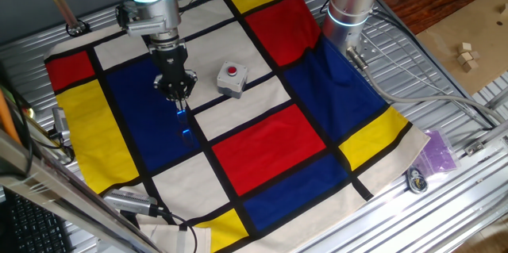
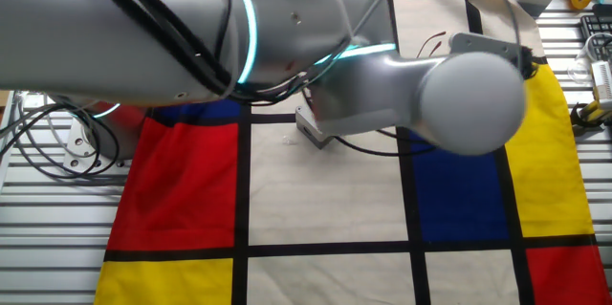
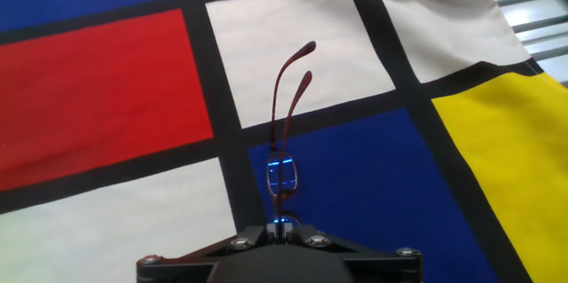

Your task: Unfold the leg of the glasses (with one hand)

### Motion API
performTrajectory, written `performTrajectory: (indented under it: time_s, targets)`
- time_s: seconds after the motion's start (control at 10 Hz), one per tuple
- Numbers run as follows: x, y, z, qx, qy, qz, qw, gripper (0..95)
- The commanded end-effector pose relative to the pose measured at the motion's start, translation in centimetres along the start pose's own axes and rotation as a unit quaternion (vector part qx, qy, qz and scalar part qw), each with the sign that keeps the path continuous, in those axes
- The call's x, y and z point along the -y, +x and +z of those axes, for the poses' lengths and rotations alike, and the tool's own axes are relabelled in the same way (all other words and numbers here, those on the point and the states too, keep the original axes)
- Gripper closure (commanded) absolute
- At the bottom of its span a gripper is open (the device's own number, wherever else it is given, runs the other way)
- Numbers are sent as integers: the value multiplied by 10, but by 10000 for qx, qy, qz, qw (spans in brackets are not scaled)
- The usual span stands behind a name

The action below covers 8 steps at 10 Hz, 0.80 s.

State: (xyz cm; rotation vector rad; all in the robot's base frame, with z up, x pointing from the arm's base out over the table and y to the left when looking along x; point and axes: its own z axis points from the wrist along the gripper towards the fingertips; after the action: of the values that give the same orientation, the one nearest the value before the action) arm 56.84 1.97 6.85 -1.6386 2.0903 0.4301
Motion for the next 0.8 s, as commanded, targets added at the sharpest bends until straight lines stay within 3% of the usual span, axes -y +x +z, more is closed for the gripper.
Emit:
performTrajectory:
  time_s: [0.1,0.3,0.4,0.8]
  targets:
    - [1,-1,1,205,79,21,9998,950]
    - [1,0,2,260,121,-38,9996,950]
    - [2,1,3,365,112,-57,9993,950]
    - [2,1,3,410,110,-80,9991,950]
